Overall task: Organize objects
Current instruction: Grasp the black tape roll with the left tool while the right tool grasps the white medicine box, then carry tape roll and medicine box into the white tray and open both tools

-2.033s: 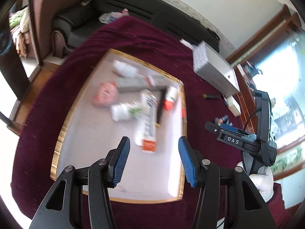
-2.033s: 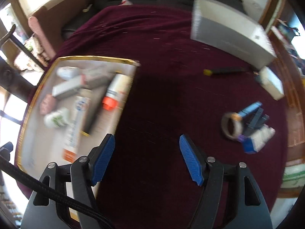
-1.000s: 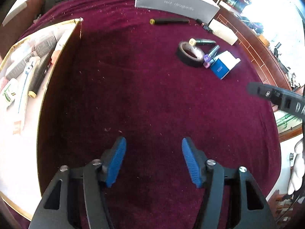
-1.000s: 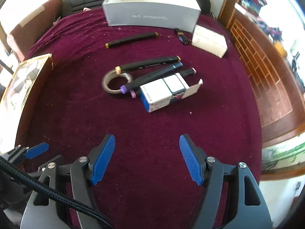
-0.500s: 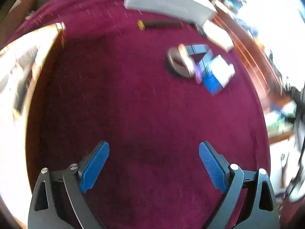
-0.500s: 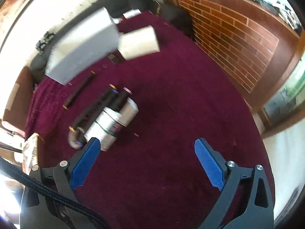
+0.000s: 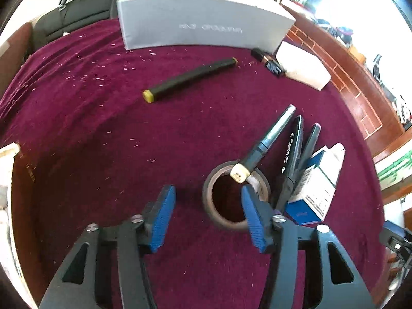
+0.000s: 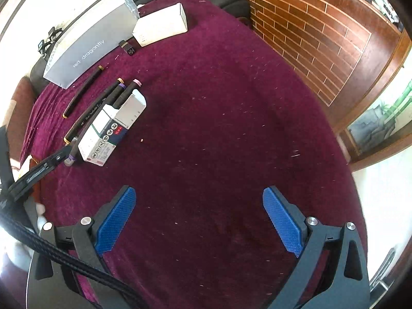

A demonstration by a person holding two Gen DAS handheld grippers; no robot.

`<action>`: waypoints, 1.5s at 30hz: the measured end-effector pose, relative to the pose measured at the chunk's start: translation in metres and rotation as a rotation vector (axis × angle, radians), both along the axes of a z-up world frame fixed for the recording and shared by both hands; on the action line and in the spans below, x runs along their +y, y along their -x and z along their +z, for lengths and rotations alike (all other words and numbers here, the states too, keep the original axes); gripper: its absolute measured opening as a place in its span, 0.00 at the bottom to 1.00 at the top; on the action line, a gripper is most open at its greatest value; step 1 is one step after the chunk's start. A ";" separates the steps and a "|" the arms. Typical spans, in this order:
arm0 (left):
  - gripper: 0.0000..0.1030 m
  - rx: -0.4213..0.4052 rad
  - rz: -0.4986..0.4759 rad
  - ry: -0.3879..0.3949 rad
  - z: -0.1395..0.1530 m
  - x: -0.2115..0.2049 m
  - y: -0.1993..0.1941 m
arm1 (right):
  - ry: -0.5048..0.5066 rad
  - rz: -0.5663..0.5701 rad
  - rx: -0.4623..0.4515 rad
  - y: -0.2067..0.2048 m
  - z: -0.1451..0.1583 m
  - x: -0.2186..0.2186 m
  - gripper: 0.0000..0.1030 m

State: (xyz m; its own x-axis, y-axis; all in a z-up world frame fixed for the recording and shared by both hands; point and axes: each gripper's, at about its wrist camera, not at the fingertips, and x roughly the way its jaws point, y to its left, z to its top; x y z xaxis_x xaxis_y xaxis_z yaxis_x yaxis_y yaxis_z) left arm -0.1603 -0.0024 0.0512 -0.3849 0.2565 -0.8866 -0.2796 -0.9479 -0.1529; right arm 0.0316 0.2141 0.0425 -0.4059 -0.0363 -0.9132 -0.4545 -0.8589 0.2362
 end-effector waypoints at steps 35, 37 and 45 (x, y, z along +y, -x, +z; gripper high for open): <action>0.07 -0.047 -0.014 -0.006 -0.001 -0.056 -0.108 | 0.180 0.119 -0.147 0.108 -0.027 -0.047 0.37; 0.07 -0.042 -0.019 -0.004 -0.001 -0.055 -0.107 | 0.158 0.128 -0.166 0.100 -0.029 -0.046 0.37; 0.32 0.037 -0.093 0.051 -0.003 -0.032 -0.107 | 0.081 0.129 -0.171 0.096 -0.031 -0.056 0.37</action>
